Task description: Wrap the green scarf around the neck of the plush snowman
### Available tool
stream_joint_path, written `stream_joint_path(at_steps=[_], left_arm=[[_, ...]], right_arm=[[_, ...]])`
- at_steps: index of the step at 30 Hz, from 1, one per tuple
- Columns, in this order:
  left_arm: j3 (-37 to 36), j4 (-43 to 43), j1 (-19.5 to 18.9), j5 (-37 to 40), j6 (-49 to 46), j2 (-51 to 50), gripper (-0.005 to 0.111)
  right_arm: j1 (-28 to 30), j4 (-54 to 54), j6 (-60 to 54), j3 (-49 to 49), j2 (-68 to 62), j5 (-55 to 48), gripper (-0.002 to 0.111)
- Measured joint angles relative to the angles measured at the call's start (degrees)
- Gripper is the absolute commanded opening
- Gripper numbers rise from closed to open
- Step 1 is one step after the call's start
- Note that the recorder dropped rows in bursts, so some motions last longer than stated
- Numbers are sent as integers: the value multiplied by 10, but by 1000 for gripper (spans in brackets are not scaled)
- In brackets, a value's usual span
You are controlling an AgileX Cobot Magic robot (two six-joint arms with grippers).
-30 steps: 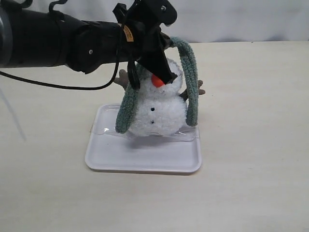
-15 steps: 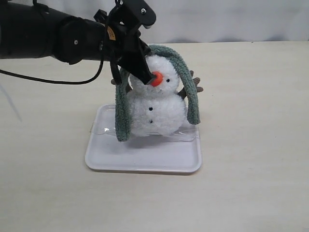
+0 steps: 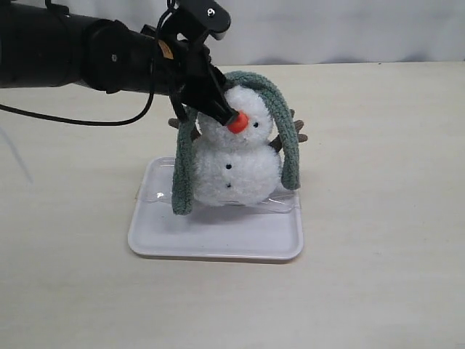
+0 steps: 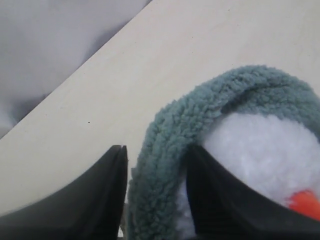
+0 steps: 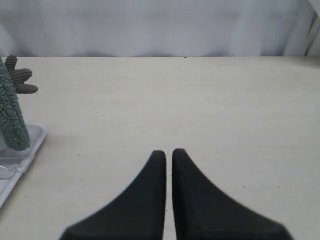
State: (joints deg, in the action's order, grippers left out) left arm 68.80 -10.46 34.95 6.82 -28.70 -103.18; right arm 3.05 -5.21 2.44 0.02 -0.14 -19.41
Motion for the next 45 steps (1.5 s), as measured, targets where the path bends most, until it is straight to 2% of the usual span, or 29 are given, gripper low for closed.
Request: stream_joint_path(at_steps=[17,19,23,27,30,34,38,42,45], left_arm=[[0,-3,13,21,13,98,39],[0,-3,27,43,-2,96,39],[0,-3,86,73,-104,83,39],[0,-3,135,68,-215,60,39],[0,-3,149,39,-238,39,39],[0,-3,149,15,-222,20,36],[0,-3,134,18,-171,32,18],[0,-3,95,52,-132,72,0],[0,-3,53,94,-102,103,0]], right_arm=[[0,0,0,0,0,0,4],[0,0,0,0,0,0,4],[0,0,0,0,0,0,4],[0,0,0,0,0,0,4],[0,0,0,0,0,0,4],[0,0,0,0,0,0,4],[0,0,0,0,0,0,4],[0,0,0,0,0,0,4],[0,0,0,0,0,0,4]])
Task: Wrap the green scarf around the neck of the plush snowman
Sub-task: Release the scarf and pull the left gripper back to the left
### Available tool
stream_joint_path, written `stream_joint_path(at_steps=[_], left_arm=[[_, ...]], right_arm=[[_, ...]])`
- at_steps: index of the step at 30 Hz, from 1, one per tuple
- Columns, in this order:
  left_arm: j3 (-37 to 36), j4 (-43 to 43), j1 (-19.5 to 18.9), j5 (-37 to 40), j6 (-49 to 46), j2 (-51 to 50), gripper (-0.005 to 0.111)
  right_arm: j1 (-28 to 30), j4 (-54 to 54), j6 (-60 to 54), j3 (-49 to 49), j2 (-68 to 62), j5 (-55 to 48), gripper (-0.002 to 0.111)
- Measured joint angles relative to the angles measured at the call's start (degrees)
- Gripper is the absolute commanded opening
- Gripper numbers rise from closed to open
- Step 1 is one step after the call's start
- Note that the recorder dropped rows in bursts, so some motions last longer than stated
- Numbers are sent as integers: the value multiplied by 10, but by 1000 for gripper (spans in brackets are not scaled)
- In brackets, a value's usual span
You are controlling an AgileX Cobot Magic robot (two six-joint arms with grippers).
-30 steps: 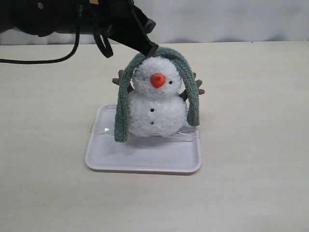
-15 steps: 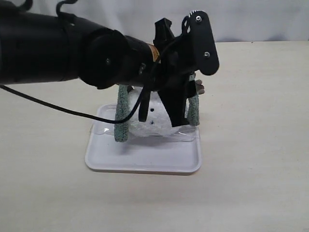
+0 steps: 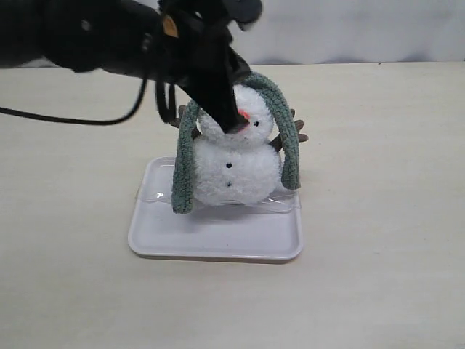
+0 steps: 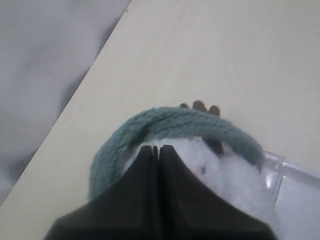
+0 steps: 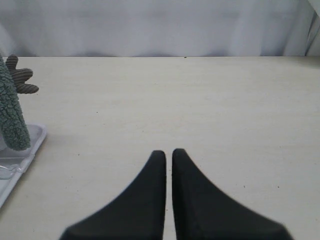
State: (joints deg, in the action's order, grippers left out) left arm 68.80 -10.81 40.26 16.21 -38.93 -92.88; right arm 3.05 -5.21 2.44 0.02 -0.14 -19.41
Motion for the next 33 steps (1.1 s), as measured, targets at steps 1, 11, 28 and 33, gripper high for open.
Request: stream_joint_path(at_steps=[1,11,28,33], left_arm=[[-1,0,-11,9,7,8,0],[-142,0,-131,-104,143,135,0],[-192,30,-189,-43,101,145,0],[-192,19,-160,-50,42,119,0]], right_arm=[[0,0,0,0,0,0,4],[0,0,0,0,0,0,4],[0,-129,0,0,0,220,4],[0,-86,96,0,0,387,4]])
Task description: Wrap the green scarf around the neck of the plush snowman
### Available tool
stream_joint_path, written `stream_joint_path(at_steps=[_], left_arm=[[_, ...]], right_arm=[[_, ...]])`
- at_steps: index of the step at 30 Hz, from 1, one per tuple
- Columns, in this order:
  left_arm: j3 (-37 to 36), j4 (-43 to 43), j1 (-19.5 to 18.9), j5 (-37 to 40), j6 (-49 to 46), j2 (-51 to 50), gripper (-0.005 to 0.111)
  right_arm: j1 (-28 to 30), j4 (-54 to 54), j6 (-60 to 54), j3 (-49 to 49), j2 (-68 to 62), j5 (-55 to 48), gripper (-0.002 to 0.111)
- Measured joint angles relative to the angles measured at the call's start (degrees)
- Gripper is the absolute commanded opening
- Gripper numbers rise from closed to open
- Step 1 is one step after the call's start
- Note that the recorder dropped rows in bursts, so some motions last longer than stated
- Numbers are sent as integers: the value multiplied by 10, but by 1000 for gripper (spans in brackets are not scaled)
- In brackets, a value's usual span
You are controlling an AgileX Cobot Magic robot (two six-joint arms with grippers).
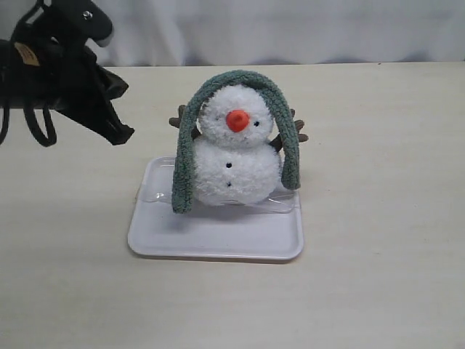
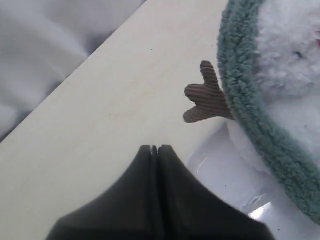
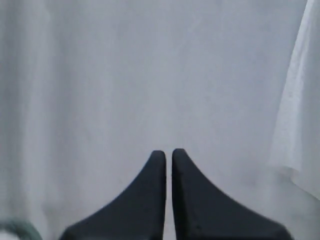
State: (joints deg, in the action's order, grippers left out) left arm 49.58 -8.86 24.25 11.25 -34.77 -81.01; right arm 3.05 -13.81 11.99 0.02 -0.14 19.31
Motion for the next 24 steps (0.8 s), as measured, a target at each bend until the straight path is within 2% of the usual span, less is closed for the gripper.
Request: stream_joint_path(at_steps=[1,3,4,7,9,10,12,14,17,19,21,23,24], left_arm=[[-1,-20,3,-19,-2,1,0],[-2,-58,-3,-62,-4,17,0],[-5,-77,-12,-97,-4,35,0],[-28,-88,-37,-173,20,69,0],[-73,-91,-52,-272,90,88,0],[-107,-83,-56,-342,135,96,0],[-132,-52,-60,-390,180,98,0],[-141,48,-67,-404,278,89,0],[-125,210,-69,-365,398,67,0],[-98,426,-69,-316,558,41,0],[-86,596,-69,-311,689,24,0],[-72,747,-69,-331,803,3,0],[-54,859,-69,-377,873,-19,0]], right_arm=[[0,18,72,0,0,47,4],[0,22,147,-10,0,62,6],[0,-2,198,-42,0,2,9],[0,-69,294,-140,-41,-136,28],[-1,-84,305,-194,-94,-201,38],[-13,-83,289,-228,-128,-251,40],[-39,-64,247,-272,-172,-322,41],[-88,-7,154,-346,-258,-414,41],[-138,52,74,-424,-347,-478,41],[-183,104,-12,-489,-438,-529,41],[-211,138,-75,-526,-500,-554,41],[-233,165,-124,-564,-574,-571,41],[-250,184,-164,-597,-651,-572,41]])
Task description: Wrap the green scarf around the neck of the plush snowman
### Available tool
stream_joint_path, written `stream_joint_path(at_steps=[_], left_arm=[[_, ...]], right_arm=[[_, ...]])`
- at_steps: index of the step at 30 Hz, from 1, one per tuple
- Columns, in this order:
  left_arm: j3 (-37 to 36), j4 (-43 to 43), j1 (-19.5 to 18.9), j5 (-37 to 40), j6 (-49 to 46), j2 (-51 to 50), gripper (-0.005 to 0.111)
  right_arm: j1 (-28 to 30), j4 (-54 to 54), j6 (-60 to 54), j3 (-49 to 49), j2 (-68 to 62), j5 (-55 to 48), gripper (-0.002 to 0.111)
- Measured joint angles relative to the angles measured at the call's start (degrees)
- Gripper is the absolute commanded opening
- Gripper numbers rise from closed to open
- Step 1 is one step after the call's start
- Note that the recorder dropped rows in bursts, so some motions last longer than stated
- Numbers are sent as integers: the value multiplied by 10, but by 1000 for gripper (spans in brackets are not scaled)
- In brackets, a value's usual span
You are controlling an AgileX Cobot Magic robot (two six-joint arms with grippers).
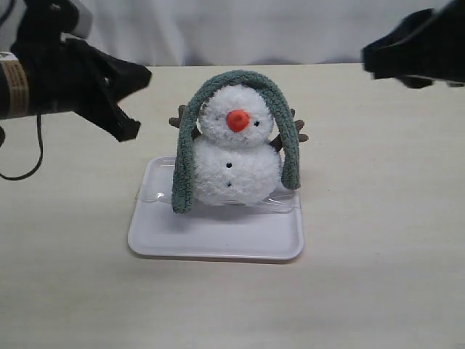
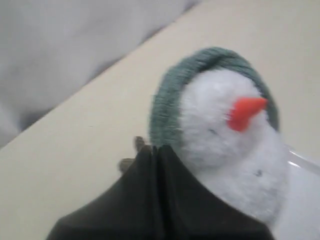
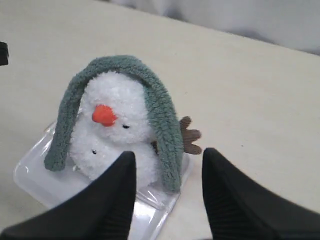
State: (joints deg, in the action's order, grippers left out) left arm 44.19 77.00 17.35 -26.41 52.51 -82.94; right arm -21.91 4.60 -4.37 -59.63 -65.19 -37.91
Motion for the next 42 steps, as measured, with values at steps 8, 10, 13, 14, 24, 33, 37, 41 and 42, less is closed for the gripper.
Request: stream_joint_path(at_steps=[8,10,13,14,24,33,37,41,42], left_arm=[[26,193,0,-72,49,-95,0],[27,198,0,-62,49,-109,0],[28,199,0,-60,45,-113,0],[28,199,0,-60,45,-113,0],[28,199,0,-60,45,-114,0],[28,88,0,-89,-20,-114,0],[28,38,0,-89,-50,-118,0],[28,25,0,-89,-58,-136,0],[28,23,0,-89,-59,-142,0]], right_arm=[[-6,22,-103,-190,-284,-96,55],[0,28,-137,-239,-338,-105,51],[1,38,-176,-277,-378,-72,42],[1,45,-187,-278,-382,-66,42],[1,123,-275,-280,-410,-48,4],[1,121,-242,-277,-408,37,4],[1,69,-192,-271,-422,47,4],[1,15,-131,-269,-447,52,4],[1,13,-127,-269,-451,52,4]])
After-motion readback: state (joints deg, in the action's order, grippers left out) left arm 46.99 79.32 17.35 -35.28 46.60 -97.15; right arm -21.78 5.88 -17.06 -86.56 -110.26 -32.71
